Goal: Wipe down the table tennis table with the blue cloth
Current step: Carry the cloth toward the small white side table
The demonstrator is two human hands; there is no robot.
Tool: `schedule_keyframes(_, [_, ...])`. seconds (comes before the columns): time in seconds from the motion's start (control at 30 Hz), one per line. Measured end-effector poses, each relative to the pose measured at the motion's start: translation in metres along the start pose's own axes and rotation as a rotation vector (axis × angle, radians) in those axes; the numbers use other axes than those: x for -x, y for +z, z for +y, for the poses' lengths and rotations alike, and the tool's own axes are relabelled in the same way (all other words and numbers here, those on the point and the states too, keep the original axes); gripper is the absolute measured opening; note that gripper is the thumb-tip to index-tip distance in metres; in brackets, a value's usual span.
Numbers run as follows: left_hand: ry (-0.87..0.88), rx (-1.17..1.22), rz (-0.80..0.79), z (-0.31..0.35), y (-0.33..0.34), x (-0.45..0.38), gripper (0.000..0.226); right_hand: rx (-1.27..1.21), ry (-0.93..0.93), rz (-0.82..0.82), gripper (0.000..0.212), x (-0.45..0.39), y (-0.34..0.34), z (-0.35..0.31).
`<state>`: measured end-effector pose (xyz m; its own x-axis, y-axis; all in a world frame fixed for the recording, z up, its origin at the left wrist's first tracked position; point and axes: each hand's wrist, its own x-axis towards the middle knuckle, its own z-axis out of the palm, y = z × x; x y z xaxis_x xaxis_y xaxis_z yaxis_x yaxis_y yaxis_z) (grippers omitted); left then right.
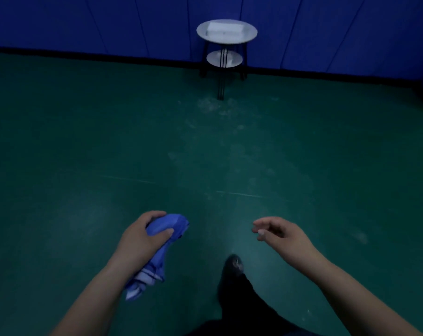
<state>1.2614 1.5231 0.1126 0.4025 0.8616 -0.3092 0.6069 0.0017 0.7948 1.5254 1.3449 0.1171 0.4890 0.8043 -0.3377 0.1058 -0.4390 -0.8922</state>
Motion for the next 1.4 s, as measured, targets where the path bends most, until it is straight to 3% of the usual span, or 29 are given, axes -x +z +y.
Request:
schedule_keyframes(0.27, [-0.018,0.015,-0.010,0.068,0.017,-0.173,0.034,-0.020,-0.021,0.031,0.022,-0.187,-0.044,-0.059])
schedule_keyframes(0.53, [0.109,0.057,0.061,0.160,-0.026,-0.326,0.033,-0.146,-0.144,-0.013,0.021,-0.341,-0.063,-0.162])
schedule_keyframes(0.83, [-0.043,0.025,0.027,0.159,-0.064,-0.501,0.034,-0.151,-0.020,0.047,0.019,-0.507,-0.040,-0.194])
schedule_keyframes(1.17, [0.148,-0.019,-0.101,0.270,-0.079,-0.727,0.034,-0.185,0.021,0.172,0.016,-0.668,-0.066,-0.252])
schedule_keyframes(1.4, [0.058,-0.022,-0.157,0.311,-0.034,-0.851,0.034,-0.112,0.069,0.190,0.020,-0.799,-0.117,-0.251])
